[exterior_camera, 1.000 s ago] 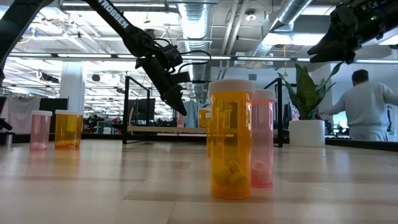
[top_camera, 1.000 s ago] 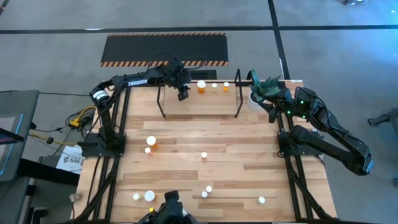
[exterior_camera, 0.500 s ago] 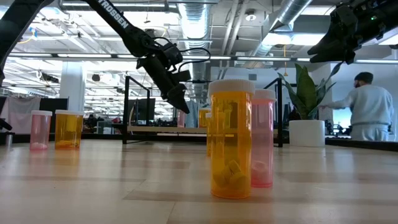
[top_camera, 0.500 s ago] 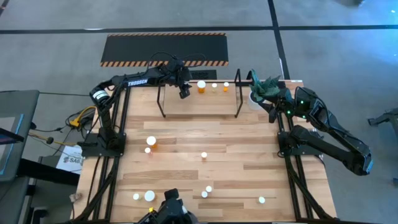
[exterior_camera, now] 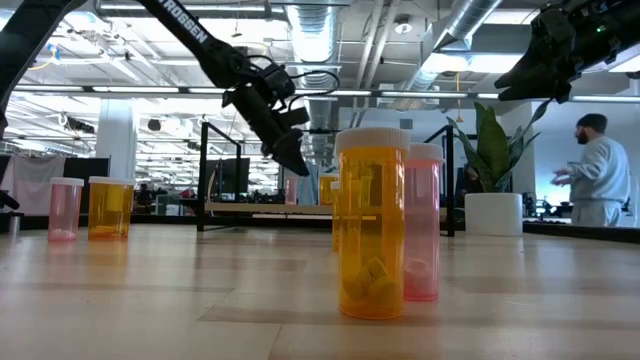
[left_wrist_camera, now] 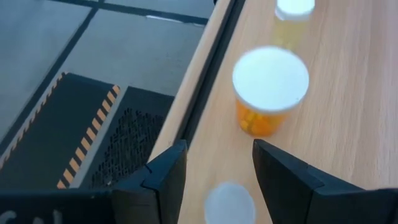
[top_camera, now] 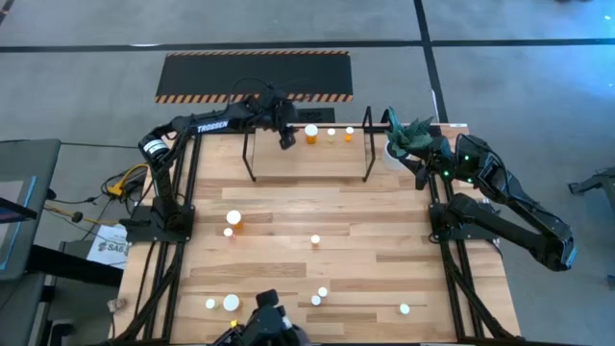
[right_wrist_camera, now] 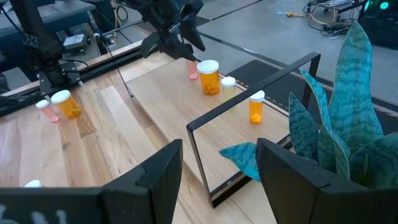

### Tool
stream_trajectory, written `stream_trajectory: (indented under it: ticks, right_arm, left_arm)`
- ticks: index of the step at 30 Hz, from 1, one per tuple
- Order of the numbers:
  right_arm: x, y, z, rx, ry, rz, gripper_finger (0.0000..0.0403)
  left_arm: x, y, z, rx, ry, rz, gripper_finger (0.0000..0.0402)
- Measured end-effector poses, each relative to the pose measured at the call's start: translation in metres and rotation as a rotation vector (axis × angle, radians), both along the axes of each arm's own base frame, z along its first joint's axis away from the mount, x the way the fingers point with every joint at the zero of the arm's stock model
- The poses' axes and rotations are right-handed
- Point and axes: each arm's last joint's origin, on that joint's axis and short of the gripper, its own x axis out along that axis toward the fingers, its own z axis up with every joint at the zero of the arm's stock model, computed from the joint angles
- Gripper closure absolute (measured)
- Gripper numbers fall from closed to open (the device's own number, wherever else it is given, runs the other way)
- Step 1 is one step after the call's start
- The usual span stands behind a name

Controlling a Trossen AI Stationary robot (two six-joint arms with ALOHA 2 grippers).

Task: Pick and place medicine bottles onto shelf by color
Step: Put the top pink pill bottle on the shelf aligned with the other pink pill bottle

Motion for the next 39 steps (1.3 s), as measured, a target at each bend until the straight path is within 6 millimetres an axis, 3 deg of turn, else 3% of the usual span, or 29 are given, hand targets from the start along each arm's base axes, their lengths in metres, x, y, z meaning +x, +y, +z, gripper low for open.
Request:
stream_trajectory:
  ticks: [10,18,24,29,39]
  right_arm:
    - [0.0,0.0,0.0,0.001,0.0,0.0,0.0177]
    - [0.0,0.0,0.0,0.001,0.0,0.0,0.0177]
    - [0.0,0.0,0.0,0.001,0.0,0.0,0.0177]
    - [0.0,0.0,0.0,0.0,0.0,0.0,0.0177]
    - [0.0,0.0,0.0,0.001,0.0,0.0,0.0177]
  left_arm:
    - [0.008,-0.002,0.019,-0.003,-0.006,-0.013,0.023]
    - [0.012,-0.025,0.07,0.014,0.049,-0.044,0.023]
    - [0.019,-0.059,0.088,-0.103,0.142,-0.062,0.023]
    - [0.031,-0.096,0.091,-0.154,0.219,-0.016,0.023]
    - [0.041,-0.169,0.119,-0.097,0.116,0.19,0.023]
